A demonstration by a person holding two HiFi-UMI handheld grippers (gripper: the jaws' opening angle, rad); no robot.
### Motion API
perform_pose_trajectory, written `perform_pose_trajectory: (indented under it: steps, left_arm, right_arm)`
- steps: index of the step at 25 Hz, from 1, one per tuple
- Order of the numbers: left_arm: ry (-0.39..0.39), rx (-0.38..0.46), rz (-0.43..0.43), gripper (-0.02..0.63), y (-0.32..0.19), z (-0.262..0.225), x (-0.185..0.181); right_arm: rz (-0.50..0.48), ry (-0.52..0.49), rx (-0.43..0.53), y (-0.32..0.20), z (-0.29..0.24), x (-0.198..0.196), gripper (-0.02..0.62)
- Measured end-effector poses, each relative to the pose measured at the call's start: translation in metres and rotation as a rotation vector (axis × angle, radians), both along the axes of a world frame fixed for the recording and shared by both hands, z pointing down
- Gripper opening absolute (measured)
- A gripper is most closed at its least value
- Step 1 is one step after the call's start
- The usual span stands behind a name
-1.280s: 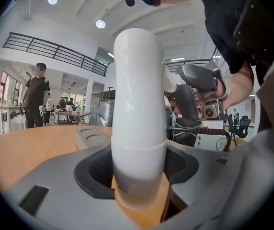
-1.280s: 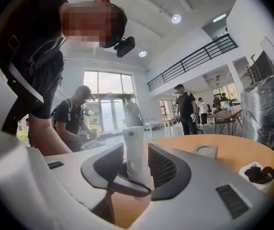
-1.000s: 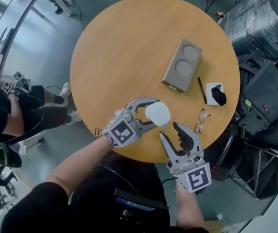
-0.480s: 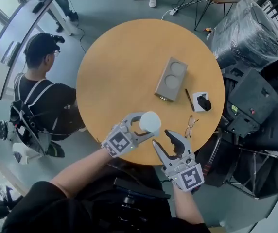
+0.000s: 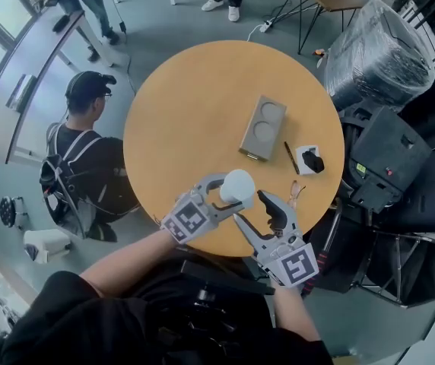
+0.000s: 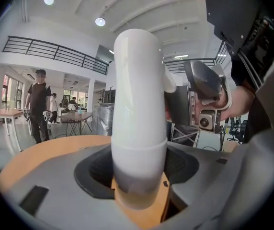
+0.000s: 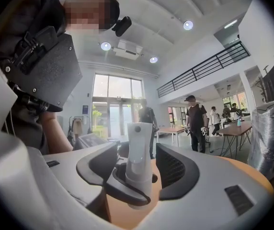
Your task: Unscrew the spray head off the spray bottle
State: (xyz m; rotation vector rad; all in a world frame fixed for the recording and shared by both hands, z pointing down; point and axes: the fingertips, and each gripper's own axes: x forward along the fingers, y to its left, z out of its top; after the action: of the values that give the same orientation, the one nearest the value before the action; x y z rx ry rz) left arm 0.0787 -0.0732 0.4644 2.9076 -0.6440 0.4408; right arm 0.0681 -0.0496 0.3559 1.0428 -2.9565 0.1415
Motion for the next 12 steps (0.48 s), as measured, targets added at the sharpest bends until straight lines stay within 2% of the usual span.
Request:
perform_pose_trajectory:
  steps: [3, 5, 12]
  left_arm:
    - [-0.01, -0.002, -0.005, 0.305, -0.002, -0.01, 0.003]
    - [-0.02, 0.002, -0.009, 0.305, -0.006, -0.017, 0.006]
    - [-0.073, 0.024, -0.042, 0.305, -0.017, -0.027, 0.013]
  right_arm:
    - [0.014, -0.001, -0.003, -0.011, -0.01, -0.003, 0.272]
    - [0.018, 0.003, -0.009, -0.021, -0.016, -0.006, 0.314]
    - [0.032, 0.024, -0.013, -0.052, -0.032, -0.023, 0.315]
